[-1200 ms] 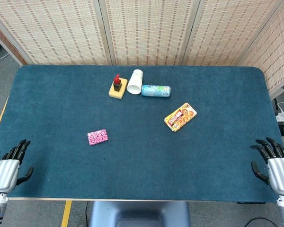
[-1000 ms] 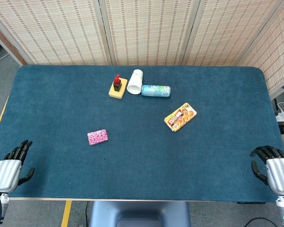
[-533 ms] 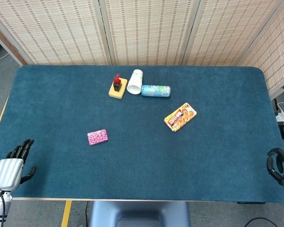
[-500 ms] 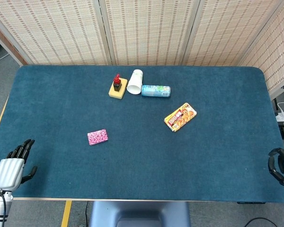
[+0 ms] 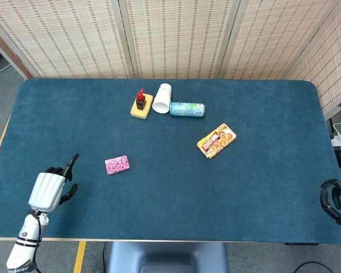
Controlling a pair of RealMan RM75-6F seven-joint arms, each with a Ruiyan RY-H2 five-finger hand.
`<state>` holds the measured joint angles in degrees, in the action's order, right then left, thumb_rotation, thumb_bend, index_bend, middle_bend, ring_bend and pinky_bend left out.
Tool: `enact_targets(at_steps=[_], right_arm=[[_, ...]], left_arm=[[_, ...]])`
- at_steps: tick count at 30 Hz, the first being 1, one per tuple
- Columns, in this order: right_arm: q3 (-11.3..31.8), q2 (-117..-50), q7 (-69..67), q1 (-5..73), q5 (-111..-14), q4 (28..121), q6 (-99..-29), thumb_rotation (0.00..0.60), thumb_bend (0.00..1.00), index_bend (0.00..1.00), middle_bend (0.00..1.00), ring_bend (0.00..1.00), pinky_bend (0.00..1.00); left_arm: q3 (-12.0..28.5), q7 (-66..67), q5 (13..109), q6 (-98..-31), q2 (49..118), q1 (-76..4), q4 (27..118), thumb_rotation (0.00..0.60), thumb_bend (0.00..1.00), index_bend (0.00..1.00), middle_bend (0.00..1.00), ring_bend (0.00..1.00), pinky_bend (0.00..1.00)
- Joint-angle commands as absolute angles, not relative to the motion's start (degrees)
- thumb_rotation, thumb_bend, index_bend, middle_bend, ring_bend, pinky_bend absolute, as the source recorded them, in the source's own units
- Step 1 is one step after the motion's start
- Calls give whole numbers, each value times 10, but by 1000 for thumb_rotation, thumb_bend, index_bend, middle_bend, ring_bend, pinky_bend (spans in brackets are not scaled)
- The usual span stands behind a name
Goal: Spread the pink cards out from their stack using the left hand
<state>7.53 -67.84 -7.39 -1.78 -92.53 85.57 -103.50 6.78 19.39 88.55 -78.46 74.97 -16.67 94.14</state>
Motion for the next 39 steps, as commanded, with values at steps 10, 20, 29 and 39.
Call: enact_targets(at_steps=[10,20,29,39], right_arm=[[69,-679,-72,-13,-934,855,-1024,600,501,976,911,868,866],[66,-678,-71,-11,-936,854,-1019,600,501,974,911,866,866],[63,-676,-71,-8,-938,854,-1013,600,501,974,911,866,866],[62,-677,-72,-8,-939,852,-1014,600,501,974,911,866,866]], left_arm=[[57,65,947,-693,776,-267,852,600,268,46,934,915,871],[72,64,870,-550,759,-342,914,600,272,92,992,972,917],[106,132,776,-530,778,-373,926,600,293,297,1000,1000,999],[116,318,573,-544,794,-405,1000,600,315,139,1000,1000,1000]])
